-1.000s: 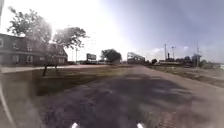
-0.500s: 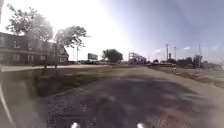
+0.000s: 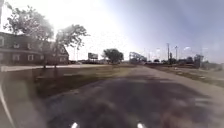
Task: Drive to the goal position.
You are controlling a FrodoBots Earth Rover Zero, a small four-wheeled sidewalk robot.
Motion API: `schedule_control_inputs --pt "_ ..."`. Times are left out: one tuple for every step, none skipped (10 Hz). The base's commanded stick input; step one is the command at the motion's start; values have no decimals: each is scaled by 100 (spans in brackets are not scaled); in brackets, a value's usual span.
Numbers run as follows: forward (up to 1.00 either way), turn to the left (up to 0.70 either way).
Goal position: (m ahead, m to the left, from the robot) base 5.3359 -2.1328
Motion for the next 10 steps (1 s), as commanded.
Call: schedule_control_inputs --pt "70 0" --pt "70 0" --pt "70 -7" --pt "70 -35" --pt "70 -35" --pt "70 -35" --pt "70 -35" --pt "70 -35" --pt "70 -16" --pt "70 0"
